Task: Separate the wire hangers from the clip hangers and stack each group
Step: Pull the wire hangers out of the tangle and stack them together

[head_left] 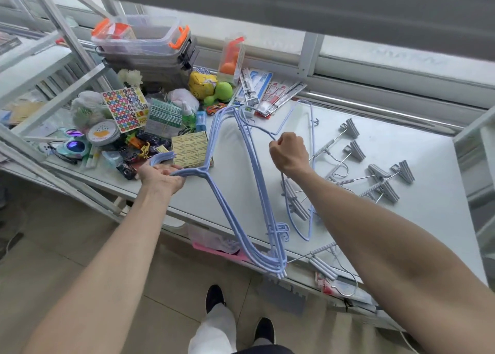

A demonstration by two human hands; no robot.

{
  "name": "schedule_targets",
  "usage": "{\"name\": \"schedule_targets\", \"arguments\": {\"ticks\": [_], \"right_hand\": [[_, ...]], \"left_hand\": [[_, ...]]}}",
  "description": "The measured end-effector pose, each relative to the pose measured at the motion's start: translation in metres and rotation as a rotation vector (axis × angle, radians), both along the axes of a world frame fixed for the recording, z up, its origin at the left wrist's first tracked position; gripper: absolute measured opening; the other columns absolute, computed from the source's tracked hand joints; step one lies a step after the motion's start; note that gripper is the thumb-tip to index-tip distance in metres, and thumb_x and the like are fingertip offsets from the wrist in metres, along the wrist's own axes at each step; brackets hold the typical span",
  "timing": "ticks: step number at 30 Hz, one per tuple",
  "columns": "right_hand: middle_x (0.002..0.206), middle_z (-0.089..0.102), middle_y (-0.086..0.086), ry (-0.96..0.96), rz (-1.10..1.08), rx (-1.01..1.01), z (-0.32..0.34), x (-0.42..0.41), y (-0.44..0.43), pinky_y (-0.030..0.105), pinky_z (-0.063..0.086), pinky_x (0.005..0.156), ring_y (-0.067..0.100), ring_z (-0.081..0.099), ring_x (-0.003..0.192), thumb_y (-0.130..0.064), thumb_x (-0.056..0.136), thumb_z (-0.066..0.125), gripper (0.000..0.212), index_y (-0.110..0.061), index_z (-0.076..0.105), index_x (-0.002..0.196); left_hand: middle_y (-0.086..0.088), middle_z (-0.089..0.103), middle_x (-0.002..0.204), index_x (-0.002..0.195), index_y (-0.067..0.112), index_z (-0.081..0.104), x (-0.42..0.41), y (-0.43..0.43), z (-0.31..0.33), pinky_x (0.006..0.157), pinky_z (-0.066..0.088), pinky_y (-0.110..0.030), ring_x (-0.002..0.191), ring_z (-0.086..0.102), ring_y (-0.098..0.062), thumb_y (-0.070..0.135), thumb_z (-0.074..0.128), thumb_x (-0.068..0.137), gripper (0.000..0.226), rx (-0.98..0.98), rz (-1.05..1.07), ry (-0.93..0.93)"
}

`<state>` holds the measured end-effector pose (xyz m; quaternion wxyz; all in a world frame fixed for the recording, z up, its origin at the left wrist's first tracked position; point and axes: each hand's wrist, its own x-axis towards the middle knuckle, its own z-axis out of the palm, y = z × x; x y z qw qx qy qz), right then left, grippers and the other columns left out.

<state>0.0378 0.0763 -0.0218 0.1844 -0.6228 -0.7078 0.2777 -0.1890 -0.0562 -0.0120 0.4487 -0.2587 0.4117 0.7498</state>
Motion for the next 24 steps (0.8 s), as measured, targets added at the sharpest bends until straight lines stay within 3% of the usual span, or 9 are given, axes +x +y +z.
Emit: {"name": "schedule_targets", "arguments": {"ticks": [3,7,11,17,21,24], "right_hand": [[0.091,0.063,0.018,-0.039,0.108,0.000,-0.001,-0.003,-0.006,0.035,0.049,0.069,0.038,0.060,0.079,-0.024,0.081,0.048,0.024,-0.004,0.061,0.078],[0.089,0.063,0.018,-0.033,0.251,-0.020,-0.005,-0.010,-0.017,0.029,0.039,0.067,0.036,0.058,0.082,-0.026,0.079,0.054,0.020,-0.008,0.062,0.073],[0.079,0.063,0.014,0.017,0.344,0.016,-0.007,-0.020,-0.026,0.033,0.048,0.067,0.035,0.058,0.078,-0.024,0.079,0.056,0.018,-0.011,0.058,0.067],[0.073,0.066,0.013,0.098,0.389,0.058,-0.006,-0.035,-0.032,0.038,0.053,0.068,0.034,0.058,0.071,-0.025,0.085,0.054,0.020,-0.012,0.060,0.072],[0.077,0.068,0.014,0.077,0.403,0.083,-0.006,-0.039,-0.036,0.038,0.055,0.070,0.036,0.061,0.073,-0.025,0.086,0.054,0.021,-0.011,0.061,0.072],[0.076,0.067,0.015,0.050,0.441,0.110,-0.004,-0.041,-0.037,0.037,0.054,0.068,0.036,0.060,0.073,-0.022,0.087,0.054,0.022,-0.006,0.062,0.074]], "left_hand": [[0.006,0.021,0.033,0.041,0.018,0.026,0.001,0.006,-0.012,0.051,0.033,-0.017,0.041,0.019,-0.011,0.026,0.036,0.100,0.061,0.048,0.020,-0.035],[0.008,0.027,0.031,0.055,0.019,0.029,0.009,0.007,-0.010,0.059,0.037,-0.022,0.028,0.027,-0.011,0.032,0.037,0.102,0.050,0.100,-0.013,-0.021],[0.006,0.035,0.032,0.058,0.016,0.036,0.013,0.004,-0.012,0.059,0.038,-0.023,0.025,0.036,-0.012,0.038,0.045,0.098,0.047,0.105,-0.022,0.004],[0.005,0.048,0.053,0.069,0.017,0.051,0.012,0.006,-0.018,0.060,0.048,-0.022,0.044,0.053,-0.010,0.051,0.064,0.085,0.040,0.079,-0.088,0.174],[0.004,0.051,0.057,0.066,0.016,0.053,0.015,0.005,-0.017,0.069,0.051,-0.020,0.058,0.053,-0.009,0.049,0.069,0.083,0.041,0.088,-0.092,0.247],[0.006,0.064,0.058,0.076,0.017,0.057,0.016,0.003,-0.015,0.082,0.054,-0.027,0.070,0.063,-0.010,0.056,0.068,0.080,0.040,0.109,-0.142,0.263]]}}
